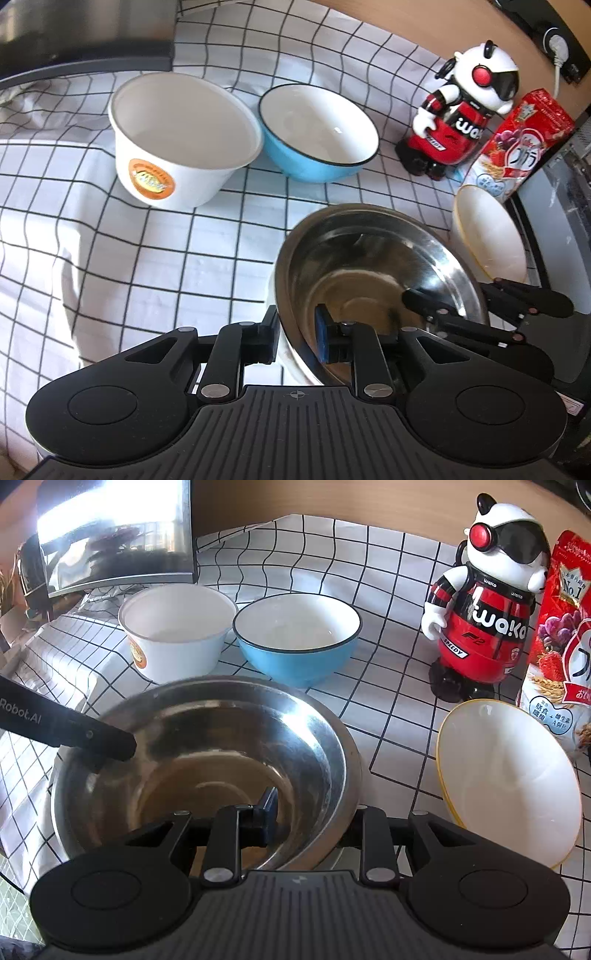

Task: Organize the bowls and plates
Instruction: 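Lower the steel bowl onto the white bowl stack with both tools, then open both tools off the steel bowl and move toward the yellow-rimmed bowl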

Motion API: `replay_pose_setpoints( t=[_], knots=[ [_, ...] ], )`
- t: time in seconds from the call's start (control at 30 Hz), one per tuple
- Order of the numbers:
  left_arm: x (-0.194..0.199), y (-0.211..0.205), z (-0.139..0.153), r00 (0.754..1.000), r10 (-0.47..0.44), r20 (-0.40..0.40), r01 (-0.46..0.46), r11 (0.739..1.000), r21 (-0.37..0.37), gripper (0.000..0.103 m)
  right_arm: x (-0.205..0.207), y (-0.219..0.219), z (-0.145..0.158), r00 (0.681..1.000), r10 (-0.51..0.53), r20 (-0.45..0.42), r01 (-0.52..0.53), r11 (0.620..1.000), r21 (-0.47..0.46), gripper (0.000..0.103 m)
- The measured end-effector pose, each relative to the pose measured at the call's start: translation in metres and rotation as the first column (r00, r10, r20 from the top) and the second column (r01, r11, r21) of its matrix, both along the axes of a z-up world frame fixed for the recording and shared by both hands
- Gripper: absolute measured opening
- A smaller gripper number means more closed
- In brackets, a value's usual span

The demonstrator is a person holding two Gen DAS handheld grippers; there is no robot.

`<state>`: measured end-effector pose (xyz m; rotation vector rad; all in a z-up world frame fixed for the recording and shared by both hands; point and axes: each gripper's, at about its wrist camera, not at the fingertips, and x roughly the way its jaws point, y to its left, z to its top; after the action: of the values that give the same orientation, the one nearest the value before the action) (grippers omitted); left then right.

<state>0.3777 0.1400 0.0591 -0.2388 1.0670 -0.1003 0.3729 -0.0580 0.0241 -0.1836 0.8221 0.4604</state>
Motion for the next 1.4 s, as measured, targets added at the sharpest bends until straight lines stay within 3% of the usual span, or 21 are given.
replay_pose_setpoints(
  t=[0.3,0.67,0.87,0.97,1.0,1.4],
  knots=[
    [-0.006,-0.003,0.0,1.0,-0.008,0.018,0.008,0.999,0.037,0.022,-0.006,-0.003,0.001,1.0,-0.011,-0.008,0.011,1.0,0.011,0.027],
    [-0.013,-0.003,0.005,1.0,-0.005,0.028,0.004,1.0,0.03,0.022,-0.018,-0.012,0.012,0.999,-0.032,-0.004,0.033,0.999,0.04,0.029],
    [-0.021,0.004,0.014,0.999,0.014,0.048,-0.016,0.999,0.03,0.022,-0.027,-0.02,0.018,0.999,-0.038,-0.013,0.039,0.996,0.082,0.034],
    [-0.022,0.006,0.015,0.998,0.024,0.05,-0.025,0.999,0.029,0.022,-0.032,-0.024,0.022,0.998,-0.062,-0.005,0.062,0.994,0.087,0.051],
    [-0.023,0.006,0.015,0.999,0.024,0.049,-0.025,0.999,0.028,0.022,-0.033,-0.026,0.023,0.998,-0.068,-0.001,0.068,0.994,0.089,0.053],
    [-0.031,0.001,0.014,0.999,-0.003,0.043,0.002,1.0,0.014,0.022,-0.042,-0.049,0.029,0.987,-0.156,0.025,0.153,0.984,0.091,0.053]
  ],
)
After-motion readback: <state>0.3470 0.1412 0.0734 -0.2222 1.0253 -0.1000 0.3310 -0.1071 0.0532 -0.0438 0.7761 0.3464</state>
